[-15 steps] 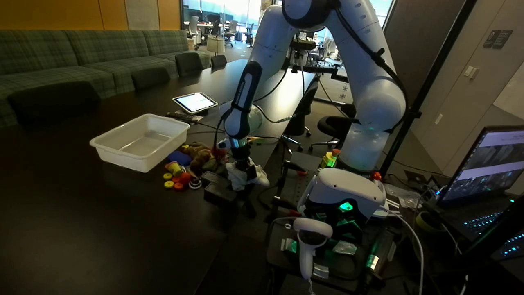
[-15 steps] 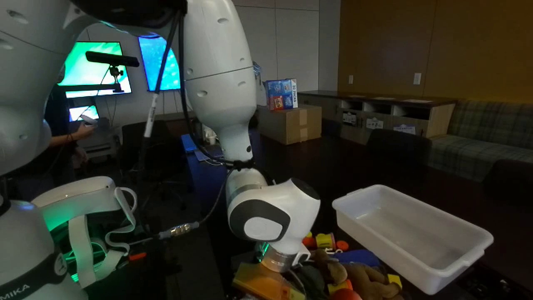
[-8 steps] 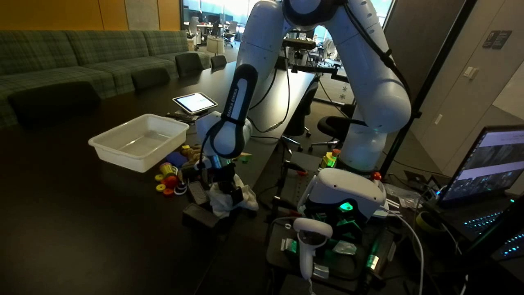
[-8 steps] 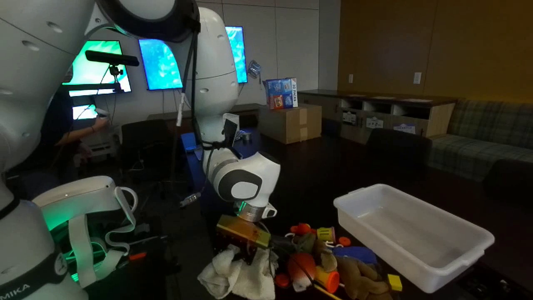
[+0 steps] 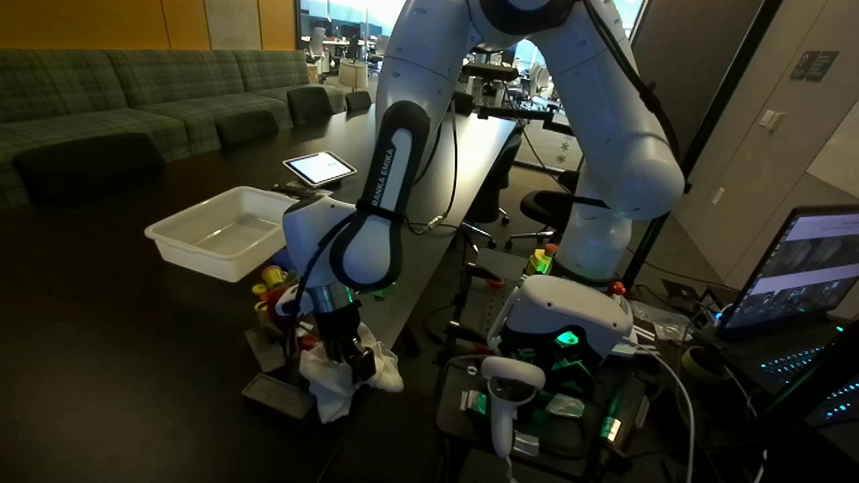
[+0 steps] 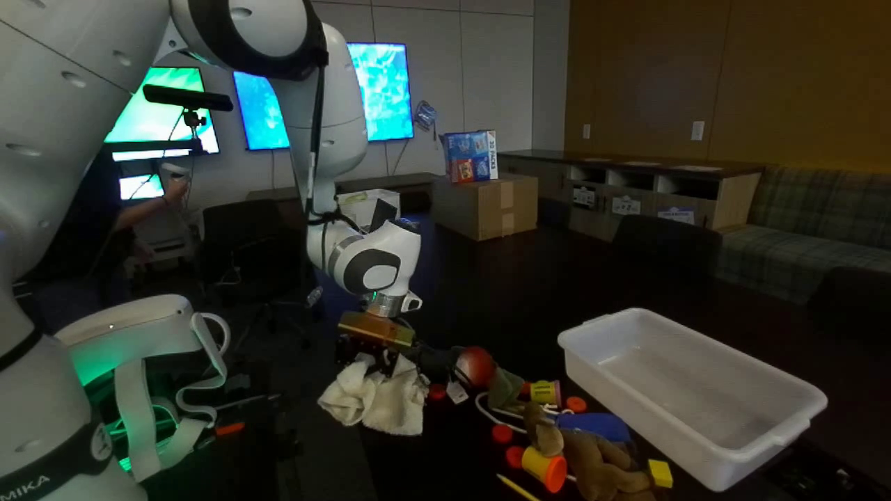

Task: Use the white towel to push the objects to the left, then put the towel in the bowl

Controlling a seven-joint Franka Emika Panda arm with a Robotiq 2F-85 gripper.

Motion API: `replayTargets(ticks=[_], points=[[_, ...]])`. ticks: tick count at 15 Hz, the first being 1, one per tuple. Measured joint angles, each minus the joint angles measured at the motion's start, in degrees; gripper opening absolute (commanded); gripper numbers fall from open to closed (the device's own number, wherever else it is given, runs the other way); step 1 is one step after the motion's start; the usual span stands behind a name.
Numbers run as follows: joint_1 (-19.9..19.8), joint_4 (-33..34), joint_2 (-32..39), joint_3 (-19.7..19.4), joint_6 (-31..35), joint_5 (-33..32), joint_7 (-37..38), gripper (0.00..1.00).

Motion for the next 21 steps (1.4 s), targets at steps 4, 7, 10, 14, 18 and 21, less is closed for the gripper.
replayTargets(ticks=[4,7,10,14,18,21], points=[[-2.3,0.4,-2.6,3.0,-0.3,0.2,-0.2,0.14],[-8.6,-1.4,-7.0,6.0,-2.7,2.5,-5.2,0.14],[-16.6,-4.1,-12.9,7.5,-8.0,8.3,-15.4,0.14],[-23.5,-6.6,-21.6,3.7,-17.4,16.9,-30.0,0.14],[-24.2,-6.5,-29.1,-8.8,-27.7,18.6,-38.4,0.14],[-24.5,-5.1,-32.9,-19.3,-32.7,18.1,-41.7,0.14]])
